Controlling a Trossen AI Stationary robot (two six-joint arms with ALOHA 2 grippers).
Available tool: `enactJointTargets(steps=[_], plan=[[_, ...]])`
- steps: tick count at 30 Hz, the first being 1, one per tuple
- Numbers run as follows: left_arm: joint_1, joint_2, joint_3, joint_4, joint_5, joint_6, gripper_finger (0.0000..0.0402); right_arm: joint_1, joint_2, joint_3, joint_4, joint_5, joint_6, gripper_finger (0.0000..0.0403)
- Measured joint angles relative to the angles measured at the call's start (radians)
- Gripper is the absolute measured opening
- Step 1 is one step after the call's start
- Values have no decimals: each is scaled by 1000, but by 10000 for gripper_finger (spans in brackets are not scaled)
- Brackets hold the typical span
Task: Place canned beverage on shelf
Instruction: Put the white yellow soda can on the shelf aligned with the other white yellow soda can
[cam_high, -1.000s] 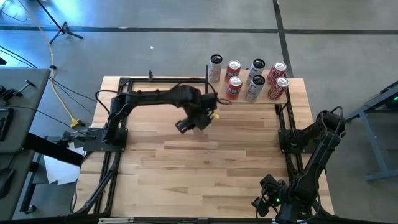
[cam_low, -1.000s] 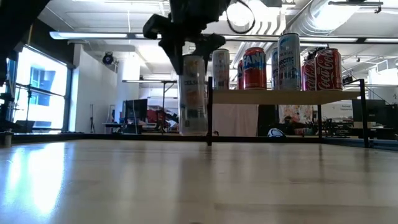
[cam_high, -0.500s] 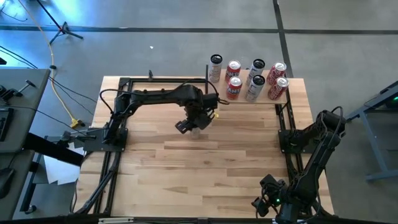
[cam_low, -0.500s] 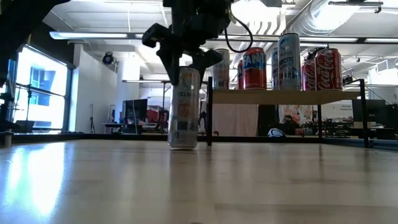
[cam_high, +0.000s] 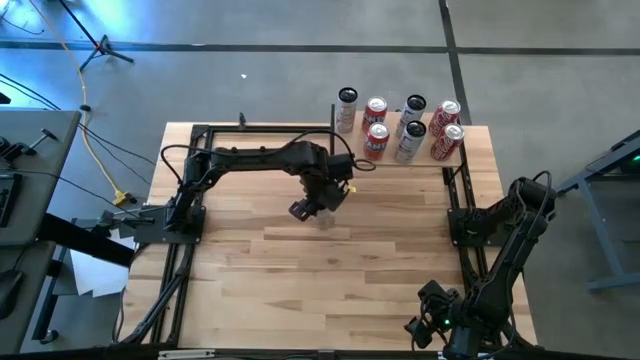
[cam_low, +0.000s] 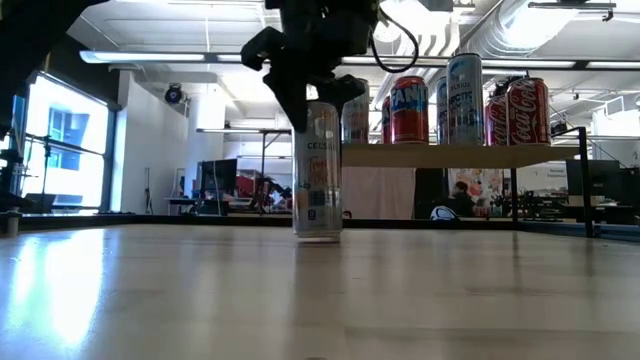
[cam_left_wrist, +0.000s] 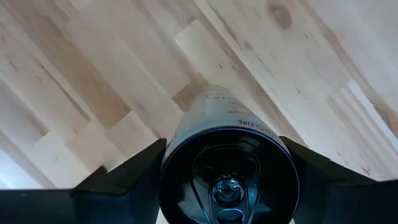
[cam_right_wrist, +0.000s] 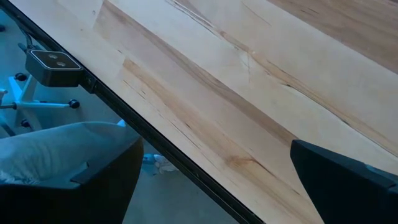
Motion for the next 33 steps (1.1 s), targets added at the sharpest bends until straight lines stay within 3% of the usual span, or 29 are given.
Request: enactJointTargets(steps=[9,21,33], plan=[[-5,0,0,-43,-3,105,240,0,0,0,0,0,0,394],[-22,0,-1,-82,-46,401,240,0,0,0,0,0,0,394],[-37,0,-1,-34,-67,359,240,0,0,0,0,0,0,394]])
